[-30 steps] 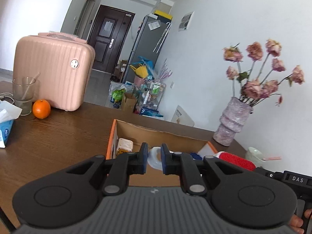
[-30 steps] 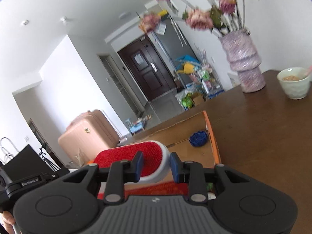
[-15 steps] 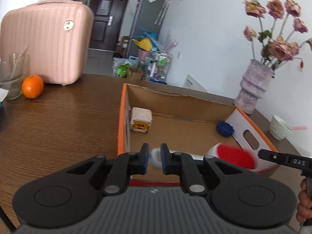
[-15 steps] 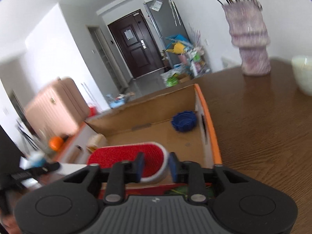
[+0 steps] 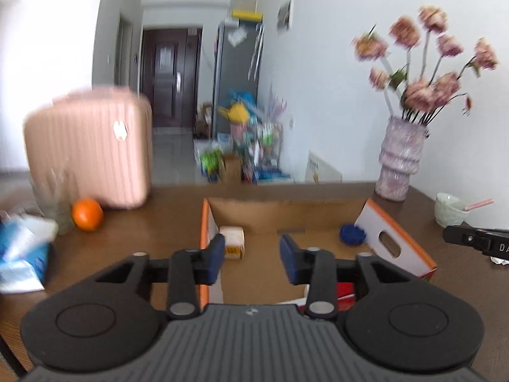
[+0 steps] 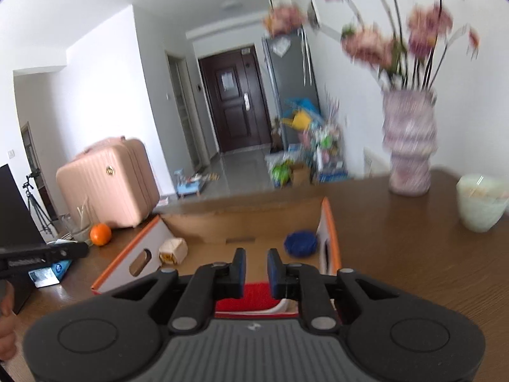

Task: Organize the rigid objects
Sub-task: 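Withdraw both grippers from the box and back away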

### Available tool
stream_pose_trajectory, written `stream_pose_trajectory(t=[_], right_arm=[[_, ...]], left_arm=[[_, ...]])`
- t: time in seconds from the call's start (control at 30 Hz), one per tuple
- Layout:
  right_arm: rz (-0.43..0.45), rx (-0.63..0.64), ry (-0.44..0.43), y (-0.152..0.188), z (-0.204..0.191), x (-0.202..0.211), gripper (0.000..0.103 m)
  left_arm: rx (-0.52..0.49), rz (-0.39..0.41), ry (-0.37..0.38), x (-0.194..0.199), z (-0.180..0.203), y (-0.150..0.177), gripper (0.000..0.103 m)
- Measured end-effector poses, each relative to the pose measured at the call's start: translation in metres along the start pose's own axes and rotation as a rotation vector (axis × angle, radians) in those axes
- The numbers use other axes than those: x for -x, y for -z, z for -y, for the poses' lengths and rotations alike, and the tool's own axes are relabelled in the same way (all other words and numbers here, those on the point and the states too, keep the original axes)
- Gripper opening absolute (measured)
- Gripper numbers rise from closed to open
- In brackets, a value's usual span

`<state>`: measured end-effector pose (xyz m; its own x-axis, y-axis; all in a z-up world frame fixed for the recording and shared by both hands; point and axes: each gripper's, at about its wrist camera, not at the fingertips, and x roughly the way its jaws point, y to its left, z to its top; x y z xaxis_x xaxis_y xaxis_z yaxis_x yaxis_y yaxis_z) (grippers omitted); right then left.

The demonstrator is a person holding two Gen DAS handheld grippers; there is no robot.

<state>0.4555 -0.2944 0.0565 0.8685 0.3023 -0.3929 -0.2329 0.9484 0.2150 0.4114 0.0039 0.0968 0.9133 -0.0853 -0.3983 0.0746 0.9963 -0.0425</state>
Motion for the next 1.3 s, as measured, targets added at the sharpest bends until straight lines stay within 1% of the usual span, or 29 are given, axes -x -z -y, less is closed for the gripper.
stream_pose_trajectory(t=[0.03, 0.07, 0.1, 0.13, 0.17, 0.2, 0.23, 0.27, 0.3, 0.33, 0.37, 0.4, 0.43, 0.53, 0.63, 0.83, 0.9, 0.97, 1.03, 1.13, 1.2, 1.3], right_arm=[[0.016, 0.012, 0.004, -0.002, -0.002, 0.012, 0.019], [0.034, 0.025, 0.005, -0.003, -0.005, 0.024, 0.020], [0.052, 0.041, 0.009, -0.003, -0.008, 0.036, 0.023], [0.070, 0.060, 0.011, -0.004, -0.012, 0.048, 0.025], [0.089, 0.080, 0.016, -0.003, -0.016, 0.060, 0.031], [0.112, 0.101, 0.022, -0.002, -0.020, 0.071, 0.041], [0.140, 0.126, 0.030, 0.000, -0.024, 0.082, 0.047], [0.172, 0.151, 0.043, 0.004, -0.029, 0.092, 0.065], [0.212, 0.173, 0.059, 0.008, -0.032, 0.101, 0.086], [0.258, 0.194, 0.071, 0.014, -0.036, 0.111, 0.096], [0.304, 0.216, 0.075, 0.022, -0.039, 0.120, 0.103], [0.338, 0.236, 0.077, 0.029, -0.042, 0.127, 0.103], [0.346, 0.251, 0.082, 0.035, -0.045, 0.132, 0.103], [0.322, 0.249, 0.072, 0.045, -0.052, 0.148, 0.103], [0.323, 0.220, 0.054, 0.055, -0.056, 0.163, 0.103], [0.316, 0.203, 0.058, 0.074, -0.062, 0.183, 0.103], [0.309, 0.189, 0.067, 0.081, -0.062, 0.190, 0.103], [0.291, 0.172, 0.073, 0.092, -0.062, 0.201, 0.103], [0.280, 0.158, 0.067, 0.106, -0.062, 0.213, 0.103], [0.258, 0.138, 0.054, 0.131, -0.061, 0.230, 0.103], [0.237, 0.127, 0.049, 0.150, -0.060, 0.239, 0.103], [0.176, 0.116, 0.028, 0.179, -0.056, 0.250, 0.103]], left_arm=[[-0.013, 0.024, -0.008, 0.013, 0.004, -0.001, 0.049], [-0.022, 0.047, -0.010, 0.026, 0.008, -0.002, 0.051], [-0.026, 0.075, -0.009, 0.039, 0.011, -0.001, 0.058], [-0.029, 0.103, -0.010, 0.052, 0.013, 0.001, 0.069], [-0.031, 0.134, -0.018, 0.064, 0.016, 0.004, 0.075], [-0.037, 0.170, -0.030, 0.075, 0.020, 0.009, 0.085], [-0.048, 0.205, -0.044, 0.086, 0.024, 0.015, 0.092], [-0.057, 0.240, -0.059, 0.096, 0.028, 0.020, 0.096], [-0.065, 0.273, -0.071, 0.106, 0.031, 0.027, 0.103], [-0.072, 0.303, -0.079, 0.116, 0.034, 0.032, 0.103], [-0.081, 0.323, -0.086, 0.124, 0.038, 0.038, 0.103], [-0.095, 0.333, -0.088, 0.130, 0.041, 0.042, 0.103], [-0.105, 0.332, -0.088, 0.135, 0.044, 0.046, 0.103], [-0.106, 0.331, -0.084, 0.150, 0.049, 0.054, 0.103], [-0.089, 0.341, -0.081, 0.164, 0.050, 0.060, 0.103], [-0.079, 0.355, -0.086, 0.190, 0.050, 0.073, 0.103], [-0.066, 0.314, -0.104, 0.201, 0.048, 0.081, 0.103], [-0.051, 0.294, -0.094, 0.216, 0.045, 0.097, 0.103], [-0.025, 0.253, -0.106, 0.229, 0.045, 0.116, 0.103], [0.007, 0.220, -0.099, 0.250, 0.042, 0.142, 0.103], [0.011, 0.191, -0.107, 0.261, 0.040, 0.159, 0.103], [0.001, 0.136, -0.117, 0.273, 0.039, 0.185, 0.103]])
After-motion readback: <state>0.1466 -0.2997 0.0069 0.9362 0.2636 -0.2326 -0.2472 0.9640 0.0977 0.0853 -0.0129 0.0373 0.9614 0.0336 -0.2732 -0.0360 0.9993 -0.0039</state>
